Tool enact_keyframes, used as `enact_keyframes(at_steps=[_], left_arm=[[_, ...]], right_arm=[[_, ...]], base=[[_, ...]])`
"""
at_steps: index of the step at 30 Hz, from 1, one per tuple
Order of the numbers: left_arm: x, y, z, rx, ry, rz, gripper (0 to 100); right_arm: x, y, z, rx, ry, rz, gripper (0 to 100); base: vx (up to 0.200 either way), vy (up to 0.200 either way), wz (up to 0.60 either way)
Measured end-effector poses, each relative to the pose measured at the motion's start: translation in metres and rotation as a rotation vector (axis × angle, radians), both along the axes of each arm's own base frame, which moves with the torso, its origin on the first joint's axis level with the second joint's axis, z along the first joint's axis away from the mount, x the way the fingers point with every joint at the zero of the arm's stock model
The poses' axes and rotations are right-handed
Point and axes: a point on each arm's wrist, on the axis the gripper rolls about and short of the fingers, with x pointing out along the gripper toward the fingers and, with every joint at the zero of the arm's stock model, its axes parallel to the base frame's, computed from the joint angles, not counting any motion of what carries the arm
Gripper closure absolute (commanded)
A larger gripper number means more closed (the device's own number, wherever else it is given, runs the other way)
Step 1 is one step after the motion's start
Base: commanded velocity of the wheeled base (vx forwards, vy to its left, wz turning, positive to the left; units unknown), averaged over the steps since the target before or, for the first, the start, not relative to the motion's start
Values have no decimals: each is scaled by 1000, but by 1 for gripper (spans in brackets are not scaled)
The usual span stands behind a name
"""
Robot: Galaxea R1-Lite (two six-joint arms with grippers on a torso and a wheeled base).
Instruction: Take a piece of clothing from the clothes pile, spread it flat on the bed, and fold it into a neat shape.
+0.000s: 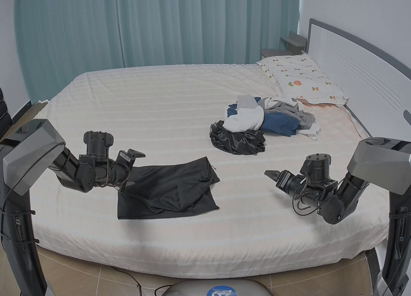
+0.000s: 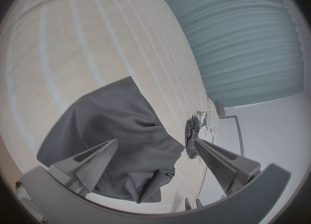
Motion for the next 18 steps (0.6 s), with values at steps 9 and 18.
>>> enact_keyframes(at_steps=[9,18], left_arm=[[-1,2,-6,-1,10,5,0],[-1,3,-7,0,15,5,0]], right_arm=[[-4,38,-2,-160,-13,89,0],[5,77,5,-299,-63,153,0]], base=[[0,200,0],[0,200,0]])
